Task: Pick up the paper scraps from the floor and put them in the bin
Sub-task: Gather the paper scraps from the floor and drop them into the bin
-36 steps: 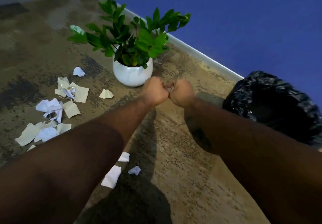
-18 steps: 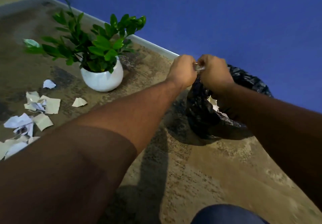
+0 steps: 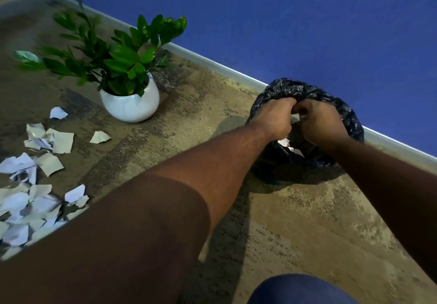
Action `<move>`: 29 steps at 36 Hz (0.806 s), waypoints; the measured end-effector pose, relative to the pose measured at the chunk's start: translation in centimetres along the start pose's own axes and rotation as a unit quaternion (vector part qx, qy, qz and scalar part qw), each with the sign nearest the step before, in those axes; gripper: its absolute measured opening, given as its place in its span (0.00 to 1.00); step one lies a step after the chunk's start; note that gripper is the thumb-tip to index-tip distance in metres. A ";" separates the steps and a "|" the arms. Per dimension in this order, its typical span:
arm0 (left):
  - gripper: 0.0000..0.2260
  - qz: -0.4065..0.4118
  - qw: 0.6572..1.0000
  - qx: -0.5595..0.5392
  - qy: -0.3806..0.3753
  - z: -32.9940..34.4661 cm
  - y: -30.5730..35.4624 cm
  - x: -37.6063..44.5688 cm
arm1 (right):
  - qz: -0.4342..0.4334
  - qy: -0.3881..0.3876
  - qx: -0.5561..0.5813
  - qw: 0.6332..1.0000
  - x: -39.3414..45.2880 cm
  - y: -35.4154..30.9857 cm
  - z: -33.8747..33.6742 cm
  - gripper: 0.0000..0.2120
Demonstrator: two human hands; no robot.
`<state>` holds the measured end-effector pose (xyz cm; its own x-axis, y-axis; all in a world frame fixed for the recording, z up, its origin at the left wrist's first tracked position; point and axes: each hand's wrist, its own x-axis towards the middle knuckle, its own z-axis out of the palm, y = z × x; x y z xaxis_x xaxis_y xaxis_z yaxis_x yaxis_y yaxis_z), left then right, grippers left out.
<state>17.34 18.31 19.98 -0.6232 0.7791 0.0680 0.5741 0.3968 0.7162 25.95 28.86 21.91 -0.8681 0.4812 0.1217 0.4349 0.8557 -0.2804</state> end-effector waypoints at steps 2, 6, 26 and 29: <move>0.21 0.008 1.000 0.003 -0.007 -0.1 -0.2 -0.2 | -0.006 -0.013 0.007 1.000 -0.1 0.0 0.0 0.22; 0.23 0.012 1.000 0.005 -0.005 -0.5 -0.6 -0.6 | -0.004 -0.022 0.007 1.000 0.1 -0.4 0.2 0.21; 0.20 -0.150 0.973 0.134 0.112 -11.6 -17.1 -9.1 | -0.191 -0.053 -0.078 0.977 5.0 -18.3 9.8 0.14; 0.20 -0.200 0.963 0.147 0.107 -13.1 -20.4 -11.7 | -0.192 -0.129 -0.083 0.969 5.0 -22.1 12.2 0.13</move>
<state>5.92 -5.23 13.69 -0.9029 0.4297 -0.0076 0.3714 0.7891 0.4893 9.08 10.04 17.12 -0.9952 0.0762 -0.0609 0.0822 0.9913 -0.1027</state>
